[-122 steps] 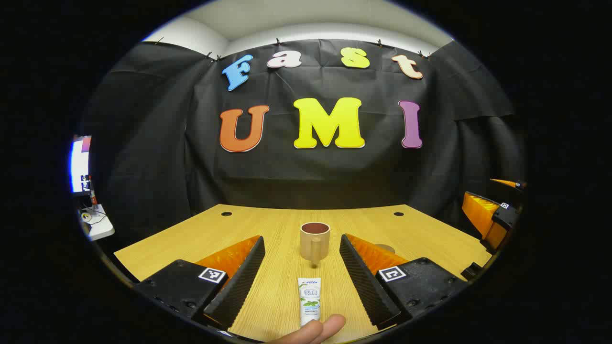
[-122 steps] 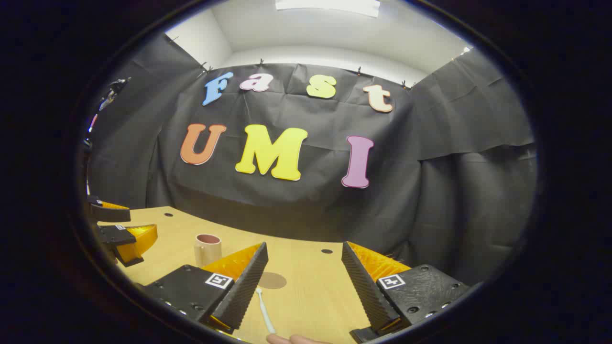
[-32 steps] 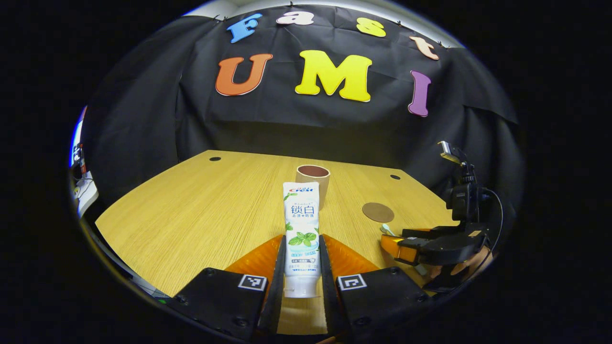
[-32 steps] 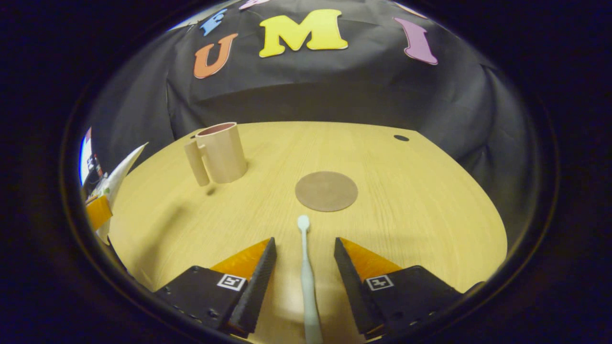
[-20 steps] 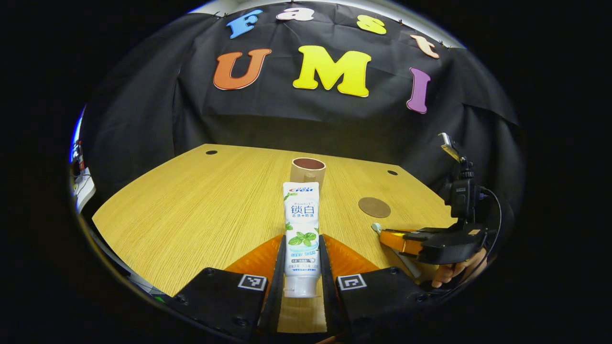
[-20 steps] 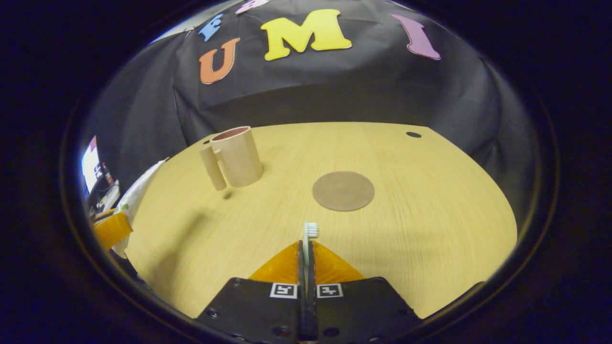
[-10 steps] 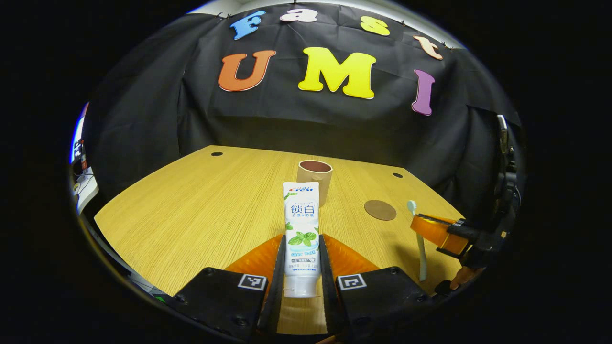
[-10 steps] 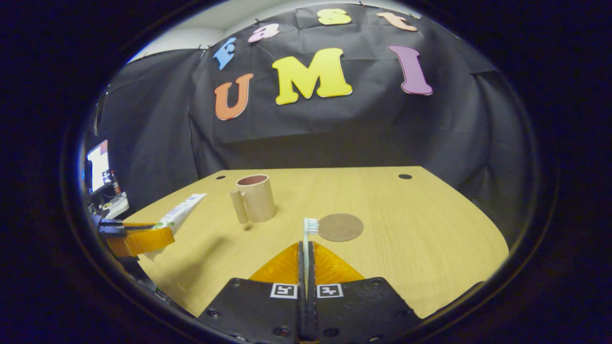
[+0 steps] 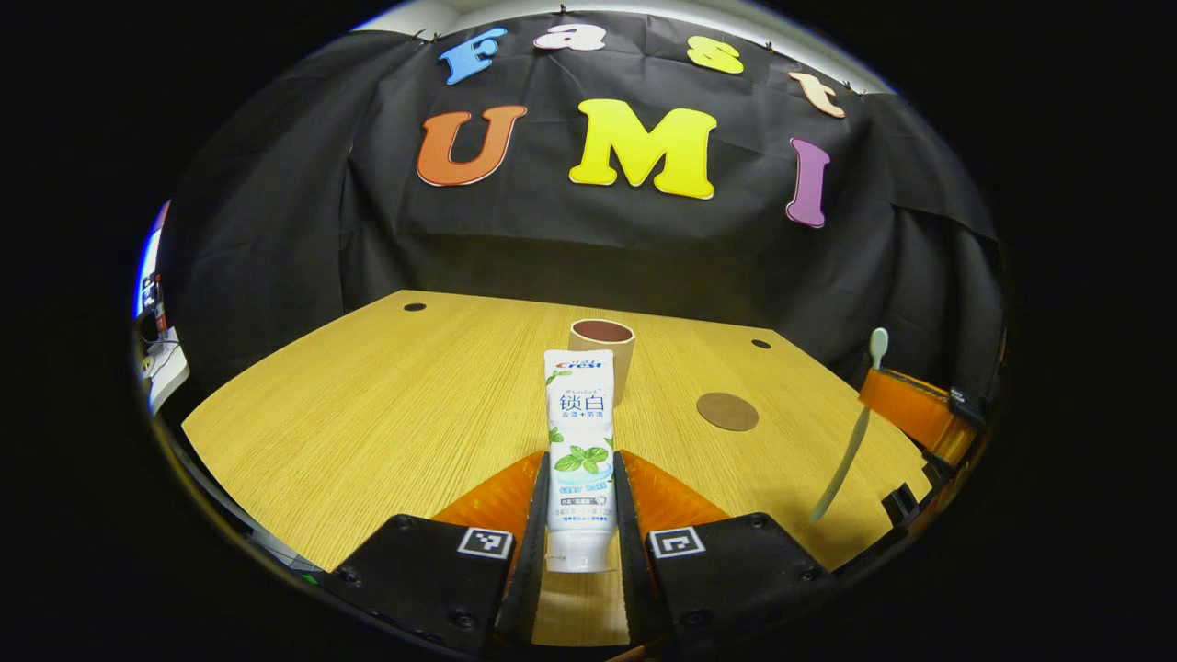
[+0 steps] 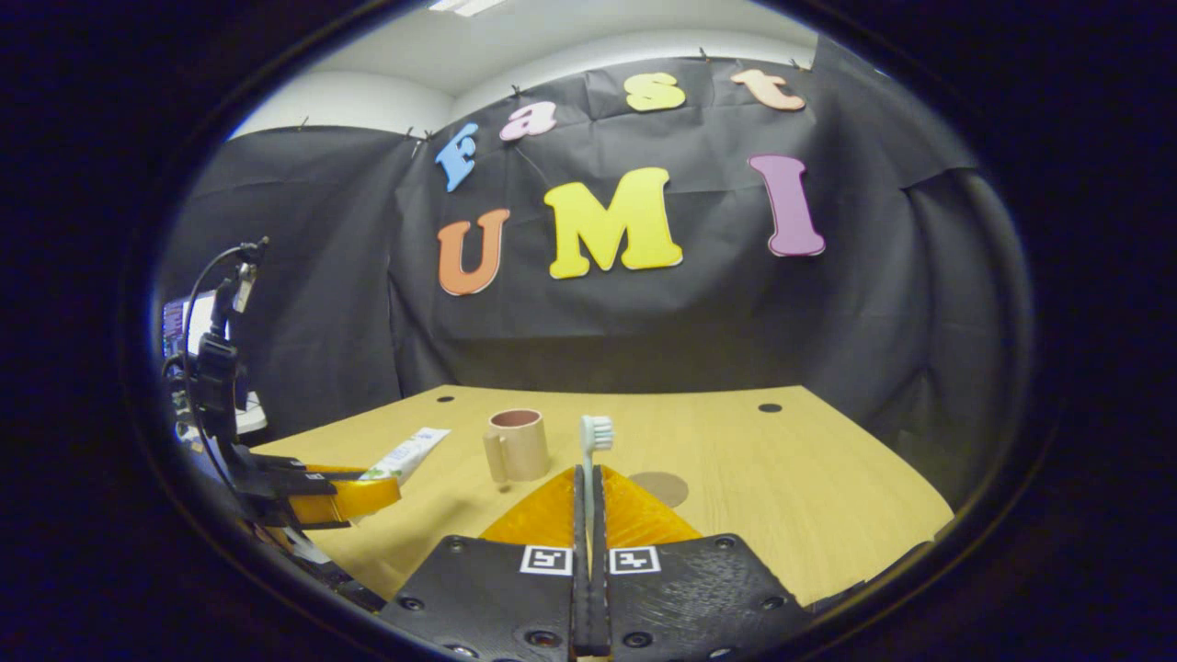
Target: Put the toothbrush and toothpaste on the desktop into the cup, then pick up the cup and place it on the coaster on the desktop.
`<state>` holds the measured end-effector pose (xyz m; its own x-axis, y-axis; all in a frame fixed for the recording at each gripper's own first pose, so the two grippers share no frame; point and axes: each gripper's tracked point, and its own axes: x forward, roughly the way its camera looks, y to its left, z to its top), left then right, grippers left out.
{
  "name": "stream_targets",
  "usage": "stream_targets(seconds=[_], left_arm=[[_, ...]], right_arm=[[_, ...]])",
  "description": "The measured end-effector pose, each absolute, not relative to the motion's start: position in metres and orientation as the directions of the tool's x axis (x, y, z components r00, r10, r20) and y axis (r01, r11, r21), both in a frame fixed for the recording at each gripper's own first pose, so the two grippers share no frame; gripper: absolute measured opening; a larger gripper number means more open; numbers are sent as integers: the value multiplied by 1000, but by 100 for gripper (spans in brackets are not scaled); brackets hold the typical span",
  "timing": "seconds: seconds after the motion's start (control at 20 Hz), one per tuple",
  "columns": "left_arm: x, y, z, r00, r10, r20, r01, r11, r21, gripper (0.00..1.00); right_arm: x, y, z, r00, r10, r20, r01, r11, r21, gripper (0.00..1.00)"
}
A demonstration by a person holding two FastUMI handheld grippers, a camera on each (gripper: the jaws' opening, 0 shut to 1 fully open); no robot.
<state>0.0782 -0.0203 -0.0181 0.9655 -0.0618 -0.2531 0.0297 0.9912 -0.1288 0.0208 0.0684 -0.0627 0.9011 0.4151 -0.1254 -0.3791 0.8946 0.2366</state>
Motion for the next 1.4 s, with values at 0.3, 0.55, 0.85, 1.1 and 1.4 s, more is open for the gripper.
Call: stream_targets(seconds=[0.3,0.55,0.85,1.1,1.4], left_arm=[[85,-18,-2,980,-63,-186,39,991,-131,40],[98,-27,21,986,-124,-115,109,985,-130,40],[140,-27,63,989,-137,-59,126,979,-160,40],[206,-32,113,984,-163,69,170,979,-115,40],[263,-45,91,977,-212,23,213,970,-114,40]], right_arm=[[6,72,-38,903,427,-35,-413,890,193,0],[5,76,-42,895,443,-39,-428,881,200,0],[9,62,-49,905,425,-35,-407,886,222,0],[17,49,-62,914,403,-50,-381,895,232,0],[23,34,-72,918,393,-56,-367,894,258,0]])
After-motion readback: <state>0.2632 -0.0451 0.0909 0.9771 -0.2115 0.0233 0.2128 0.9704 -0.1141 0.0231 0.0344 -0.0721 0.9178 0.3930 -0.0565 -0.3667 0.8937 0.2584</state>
